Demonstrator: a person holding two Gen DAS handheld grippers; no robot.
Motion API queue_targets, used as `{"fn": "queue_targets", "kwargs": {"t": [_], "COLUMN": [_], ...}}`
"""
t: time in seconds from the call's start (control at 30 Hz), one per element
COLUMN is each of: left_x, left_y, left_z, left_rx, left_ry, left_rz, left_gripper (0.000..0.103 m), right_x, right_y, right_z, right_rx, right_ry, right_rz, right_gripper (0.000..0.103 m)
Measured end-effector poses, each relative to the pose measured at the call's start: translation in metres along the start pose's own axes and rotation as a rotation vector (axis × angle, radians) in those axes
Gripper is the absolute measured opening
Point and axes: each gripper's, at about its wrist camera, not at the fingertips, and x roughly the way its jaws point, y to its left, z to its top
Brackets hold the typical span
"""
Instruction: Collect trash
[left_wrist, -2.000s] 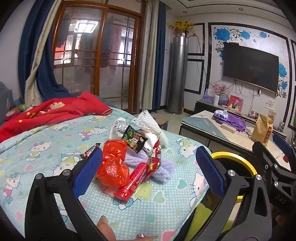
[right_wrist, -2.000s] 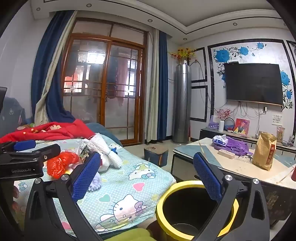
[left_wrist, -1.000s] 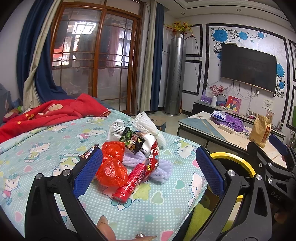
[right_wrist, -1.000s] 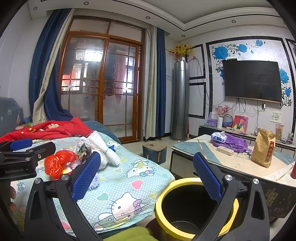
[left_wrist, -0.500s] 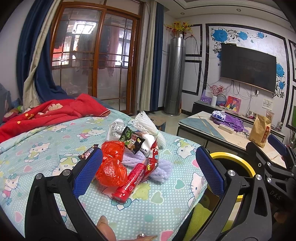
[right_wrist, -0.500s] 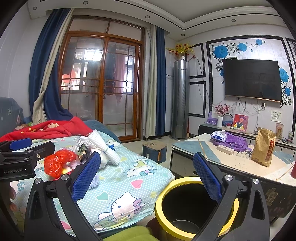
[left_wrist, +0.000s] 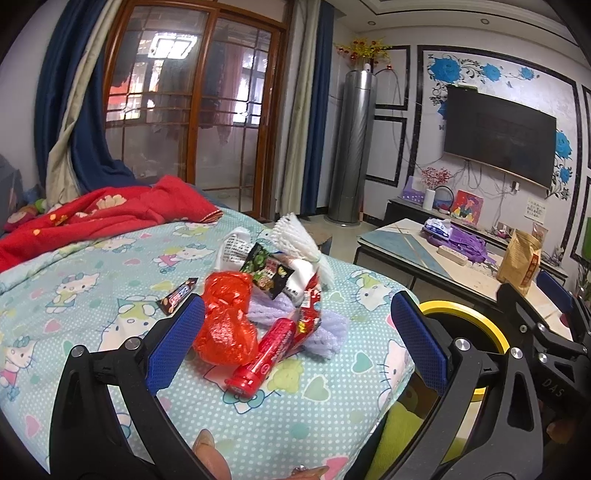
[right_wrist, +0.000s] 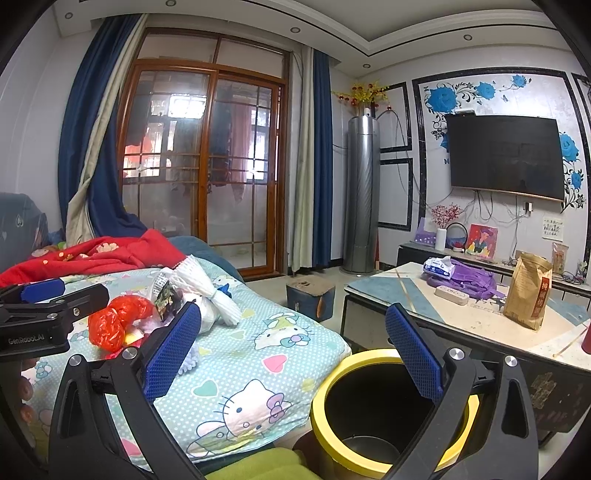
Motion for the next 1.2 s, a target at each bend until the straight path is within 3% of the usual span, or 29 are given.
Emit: {"fn": "queue_targets", "kwargs": {"t": [0.6,0.87,1.2], "left_x": [0.011,0.018,0.036], "left_y": [0.062,0.100,0.112], "left_z": [0.009,0.010,0.009], "left_rx": [-0.128,-0.158,-0.173], "left_ry": [0.045,0.104,0.191], "left_rz": [0.103,0.097,-0.011], "left_gripper": [0.092,0.092,0.092], "right_x": [0.020,0.064,0.121], "right_y": [0.031,0.048,0.065], "right_z": [0.024,0.036,0.038], "right_rx": [-0.012,0.009,-0.014], "right_ry": [0.069,0.183,0.304], "right_rz": [0.187,0.278,0.323], "right_gripper": [0.097,0.097,0.094]}}
